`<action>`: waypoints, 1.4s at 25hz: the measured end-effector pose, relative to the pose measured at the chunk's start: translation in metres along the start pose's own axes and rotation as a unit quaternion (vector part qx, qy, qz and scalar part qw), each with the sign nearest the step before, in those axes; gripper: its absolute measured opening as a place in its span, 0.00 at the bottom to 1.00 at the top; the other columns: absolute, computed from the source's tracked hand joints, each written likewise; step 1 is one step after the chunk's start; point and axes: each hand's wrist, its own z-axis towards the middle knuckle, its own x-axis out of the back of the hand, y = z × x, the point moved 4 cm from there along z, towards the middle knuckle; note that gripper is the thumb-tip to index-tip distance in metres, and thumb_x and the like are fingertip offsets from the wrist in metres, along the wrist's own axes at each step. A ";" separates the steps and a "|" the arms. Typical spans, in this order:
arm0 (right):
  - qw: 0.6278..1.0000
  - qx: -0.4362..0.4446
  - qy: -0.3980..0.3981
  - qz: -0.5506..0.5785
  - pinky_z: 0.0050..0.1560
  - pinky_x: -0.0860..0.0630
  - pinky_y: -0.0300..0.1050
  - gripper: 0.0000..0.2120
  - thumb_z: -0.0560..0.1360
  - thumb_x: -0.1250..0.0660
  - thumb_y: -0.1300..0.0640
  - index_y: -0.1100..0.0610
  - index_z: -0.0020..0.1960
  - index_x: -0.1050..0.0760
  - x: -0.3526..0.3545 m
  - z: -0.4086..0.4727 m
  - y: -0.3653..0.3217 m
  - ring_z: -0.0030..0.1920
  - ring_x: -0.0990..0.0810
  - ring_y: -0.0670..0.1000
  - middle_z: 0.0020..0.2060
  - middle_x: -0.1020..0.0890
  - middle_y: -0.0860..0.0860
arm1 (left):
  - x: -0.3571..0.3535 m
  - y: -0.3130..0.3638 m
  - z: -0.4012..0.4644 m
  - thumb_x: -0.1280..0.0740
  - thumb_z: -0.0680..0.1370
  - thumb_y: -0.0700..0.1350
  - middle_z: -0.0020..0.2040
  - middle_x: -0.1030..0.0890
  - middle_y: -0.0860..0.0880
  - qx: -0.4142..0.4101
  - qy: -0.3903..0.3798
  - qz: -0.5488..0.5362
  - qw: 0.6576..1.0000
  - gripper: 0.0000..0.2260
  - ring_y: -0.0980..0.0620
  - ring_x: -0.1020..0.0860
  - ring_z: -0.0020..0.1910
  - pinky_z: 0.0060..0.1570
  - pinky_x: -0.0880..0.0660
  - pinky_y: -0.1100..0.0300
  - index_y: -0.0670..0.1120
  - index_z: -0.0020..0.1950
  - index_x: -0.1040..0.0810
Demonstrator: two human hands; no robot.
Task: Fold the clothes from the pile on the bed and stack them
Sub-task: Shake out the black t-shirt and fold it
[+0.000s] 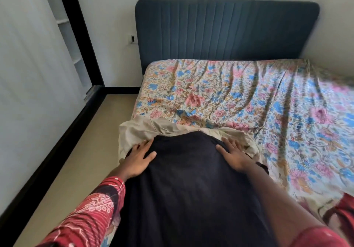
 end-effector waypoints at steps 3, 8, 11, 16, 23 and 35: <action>1.000 0.011 -0.010 0.027 0.71 0.73 0.73 0.38 0.75 0.52 0.21 0.33 0.81 0.51 -0.006 0.002 -0.006 0.82 0.62 0.45 0.79 0.55 0.35 | -0.011 -0.016 0.005 0.47 0.83 0.65 0.81 0.54 0.64 -0.012 0.045 -0.010 0.999 0.27 0.55 0.57 0.82 0.76 0.50 0.34 0.69 0.80 0.55; 0.973 0.013 0.182 0.138 0.59 0.22 0.49 0.17 0.72 0.25 0.41 0.48 0.55 0.16 0.050 -0.037 0.034 0.58 0.16 0.55 0.53 0.14 0.50 | -0.015 -0.057 -0.019 0.33 0.82 0.52 0.71 0.24 0.40 0.085 0.220 -0.200 0.951 0.23 0.36 0.27 0.70 0.69 0.31 0.46 0.46 0.75 0.30; 0.958 -0.057 0.281 0.012 0.49 0.22 0.50 0.19 0.72 0.27 0.35 0.51 0.48 0.20 0.060 -0.073 0.061 0.52 0.19 0.55 0.51 0.20 0.51 | -0.017 -0.086 -0.041 0.27 0.78 0.53 0.50 0.15 0.41 0.169 0.229 -0.229 0.931 0.14 0.36 0.19 0.55 0.55 0.25 0.48 0.42 0.52 0.16; 0.953 -0.114 0.198 0.199 0.49 0.20 0.51 0.14 0.77 0.27 0.47 0.59 0.45 0.19 0.042 -0.076 0.087 0.47 0.17 0.59 0.42 0.16 0.55 | -0.002 -0.093 -0.056 0.29 0.80 0.44 0.46 0.16 0.42 0.144 0.274 -0.288 0.906 0.05 0.41 0.19 0.47 0.51 0.24 0.51 0.44 0.46 0.16; 0.870 -0.126 0.344 0.330 0.55 0.27 0.51 0.15 0.83 0.34 0.49 0.60 0.62 0.25 0.072 -0.077 0.069 0.53 0.23 0.59 0.55 0.20 0.59 | 0.025 -0.116 -0.043 0.40 0.85 0.51 0.54 0.19 0.40 0.157 0.238 -0.308 0.908 0.10 0.38 0.21 0.53 0.58 0.23 0.39 0.48 0.50 0.25; 0.921 -0.071 0.382 0.024 0.65 0.36 0.66 0.19 0.75 0.30 0.53 0.53 0.64 0.29 -0.010 -0.151 0.029 0.66 0.29 0.64 0.67 0.29 0.56 | -0.062 -0.088 -0.140 0.27 0.78 0.49 0.44 0.19 0.47 0.233 0.307 -0.328 0.862 0.11 0.40 0.19 0.49 0.51 0.23 0.50 0.43 0.52 0.22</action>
